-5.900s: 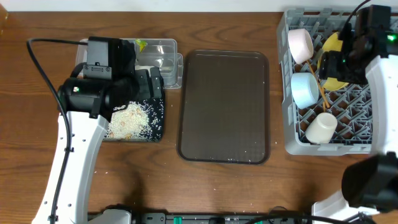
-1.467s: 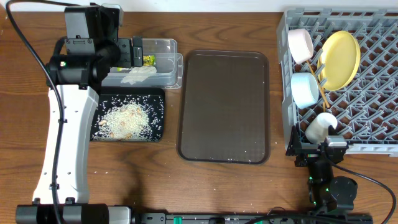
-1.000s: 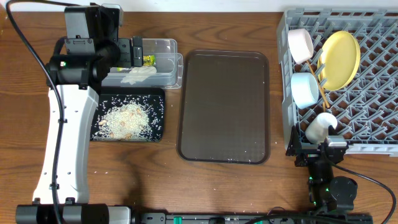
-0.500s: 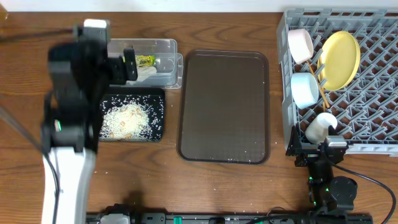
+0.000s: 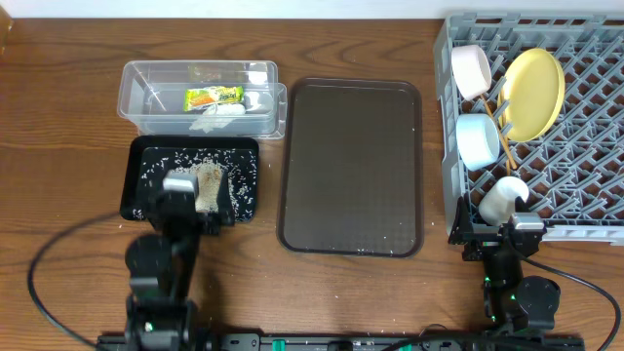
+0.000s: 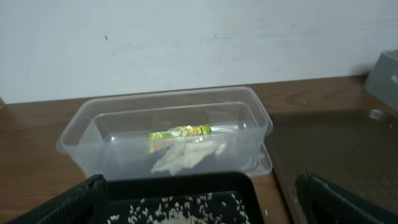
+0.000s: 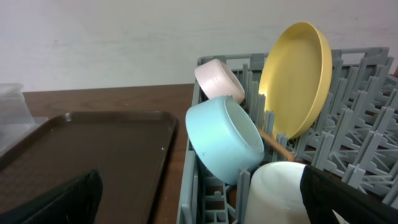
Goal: Sort waste into correct bins and load items into the dishwasher rack
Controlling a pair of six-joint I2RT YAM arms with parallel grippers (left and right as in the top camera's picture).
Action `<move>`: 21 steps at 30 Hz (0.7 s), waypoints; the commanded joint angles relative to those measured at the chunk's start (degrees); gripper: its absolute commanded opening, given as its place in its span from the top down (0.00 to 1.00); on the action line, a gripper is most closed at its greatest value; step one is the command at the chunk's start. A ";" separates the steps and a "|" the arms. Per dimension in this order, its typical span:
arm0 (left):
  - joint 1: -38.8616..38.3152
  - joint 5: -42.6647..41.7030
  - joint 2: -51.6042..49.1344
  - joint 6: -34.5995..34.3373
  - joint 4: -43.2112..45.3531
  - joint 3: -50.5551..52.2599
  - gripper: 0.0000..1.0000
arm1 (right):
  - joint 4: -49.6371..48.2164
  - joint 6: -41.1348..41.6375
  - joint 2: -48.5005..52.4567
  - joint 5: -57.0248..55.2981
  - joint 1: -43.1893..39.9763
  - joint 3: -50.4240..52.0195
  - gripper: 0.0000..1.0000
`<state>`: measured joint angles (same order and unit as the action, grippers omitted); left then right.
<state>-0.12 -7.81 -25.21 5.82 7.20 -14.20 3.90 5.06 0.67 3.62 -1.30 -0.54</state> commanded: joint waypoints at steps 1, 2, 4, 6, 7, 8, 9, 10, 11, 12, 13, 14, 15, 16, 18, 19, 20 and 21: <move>0.04 -0.76 7.04 -0.55 0.70 5.18 0.02 | 0.04 0.66 -0.37 -0.35 0.74 0.22 0.01; 0.04 -0.76 8.59 -0.55 0.68 6.27 0.02 | 0.04 0.66 -0.37 -0.35 0.74 0.22 0.01; 0.04 -0.76 12.41 -0.55 0.66 8.81 0.02 | 0.04 0.66 -0.39 -0.35 0.74 0.22 0.01; 0.04 -0.79 15.43 -0.55 0.63 10.78 0.02 | 0.04 0.66 -0.37 -0.35 0.74 0.22 0.01; 0.04 -0.79 16.63 -0.55 0.61 11.58 0.02 | 0.04 0.66 -0.37 -0.35 0.74 0.22 0.01; 0.04 -0.79 17.57 -0.55 0.63 12.26 0.02 | 0.04 0.66 -0.37 -0.35 0.74 0.22 0.01; 0.04 -0.79 18.36 -0.55 0.63 12.92 0.02 | 0.04 0.66 -0.37 -0.35 0.74 0.22 0.01; 0.02 -0.79 19.12 -0.57 0.61 13.53 0.02 | 0.04 0.66 -0.37 -0.35 0.74 0.22 0.01; 0.02 -0.94 20.00 -0.61 0.04 14.01 0.02 | 0.04 0.66 -0.37 -0.35 0.74 0.22 0.01; -0.02 -1.01 20.85 -0.63 -1.44 13.97 0.02 | 0.04 0.66 -0.37 -0.35 0.74 0.22 0.01; -0.09 -1.03 21.79 -0.74 -2.97 13.97 0.02 | 0.04 0.66 -0.37 -0.35 0.74 0.22 0.01; -0.13 -1.22 22.67 -0.72 -4.33 13.97 0.02 | 0.04 0.66 -0.37 -0.35 0.74 0.22 0.01; -0.13 -1.42 23.54 -0.74 -5.81 13.97 0.02 | 0.04 0.66 -0.37 -0.35 0.74 0.22 0.01; -0.13 -2.14 24.74 -0.72 -7.93 13.97 0.02 | 0.04 0.66 -0.37 -0.35 0.74 0.22 0.01; -0.28 -2.93 25.09 -0.76 -10.60 13.97 0.02 | 0.04 0.66 -0.37 -0.35 0.74 0.22 0.01; -0.37 -3.58 25.11 -0.85 -10.32 13.97 0.02 | 0.04 0.66 -0.37 -0.35 0.74 0.22 0.01; -0.44 -3.67 25.14 -1.22 -10.32 13.97 0.02 | 0.04 0.66 -0.37 -0.35 0.74 0.22 0.01; -0.46 -3.61 25.14 -1.60 -10.25 13.97 0.02 | 0.04 0.66 -0.37 -0.35 0.74 0.22 0.01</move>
<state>-0.21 -9.15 -0.67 5.67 -0.93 -1.06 3.86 5.06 0.67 3.62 -1.30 -0.51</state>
